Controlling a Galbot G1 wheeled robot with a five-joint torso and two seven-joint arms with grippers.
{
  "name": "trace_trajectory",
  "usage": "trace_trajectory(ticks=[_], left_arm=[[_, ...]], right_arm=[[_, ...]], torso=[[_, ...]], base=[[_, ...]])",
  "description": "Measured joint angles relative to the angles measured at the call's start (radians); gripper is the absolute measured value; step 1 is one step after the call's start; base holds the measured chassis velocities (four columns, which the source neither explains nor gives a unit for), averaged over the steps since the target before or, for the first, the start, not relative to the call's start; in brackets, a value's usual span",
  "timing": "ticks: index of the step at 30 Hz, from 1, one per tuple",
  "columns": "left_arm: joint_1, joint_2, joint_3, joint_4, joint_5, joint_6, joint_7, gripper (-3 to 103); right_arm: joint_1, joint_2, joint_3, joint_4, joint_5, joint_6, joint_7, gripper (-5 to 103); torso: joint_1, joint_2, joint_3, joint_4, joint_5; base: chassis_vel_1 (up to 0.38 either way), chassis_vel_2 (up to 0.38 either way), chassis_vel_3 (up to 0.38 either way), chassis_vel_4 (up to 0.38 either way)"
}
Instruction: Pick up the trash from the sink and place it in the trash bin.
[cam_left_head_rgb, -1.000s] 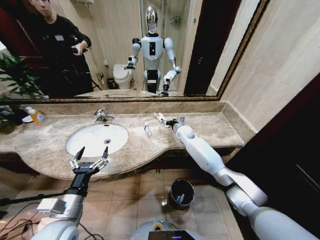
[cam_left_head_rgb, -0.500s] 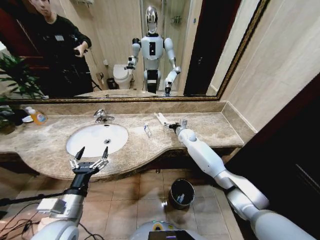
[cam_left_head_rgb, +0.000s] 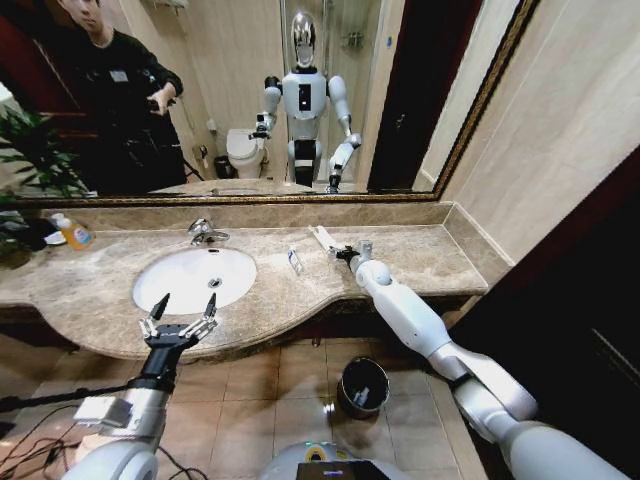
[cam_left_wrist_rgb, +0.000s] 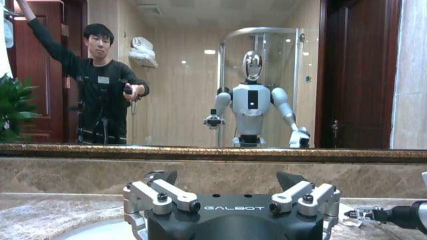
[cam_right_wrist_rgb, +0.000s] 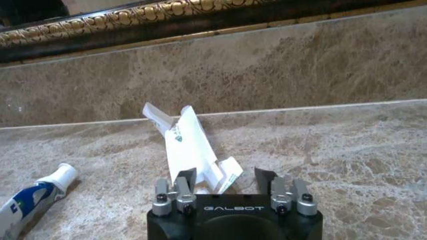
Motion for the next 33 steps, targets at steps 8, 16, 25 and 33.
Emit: trace_trajectory(ticks=[8,16,25,33], left_arm=[[0.000,0.000,0.000,0.000,0.000,0.000,0.000,100],[0.000,0.000,0.000,0.000,0.000,0.000,0.000,100],[0.000,0.000,0.000,0.000,0.000,0.000,0.000,100],[0.000,0.000,0.000,0.000,0.000,0.000,0.000,100]], right_arm=[[-0.002,-0.006,-0.007,0.000,0.000,0.003,0.000,41],[-0.003,-0.003,-0.007,0.008,0.000,0.003,0.002,18],[-0.008,-0.023,-0.007,0.063,0.001,0.007,0.025,1],[-0.030,-0.090,0.012,0.209,0.036,-0.001,0.052,0]], torso=[[0.000,0.000,0.000,0.0000,0.0000],[0.000,0.000,0.000,0.0000,0.0000],[0.000,0.000,0.000,0.0000,0.0000],[0.000,0.000,0.000,0.0001,0.0001]], base=[[0.000,0.000,0.000,0.000],[0.000,0.000,0.000,0.000],[0.000,0.000,0.000,0.000],[0.000,0.000,0.000,0.000]])
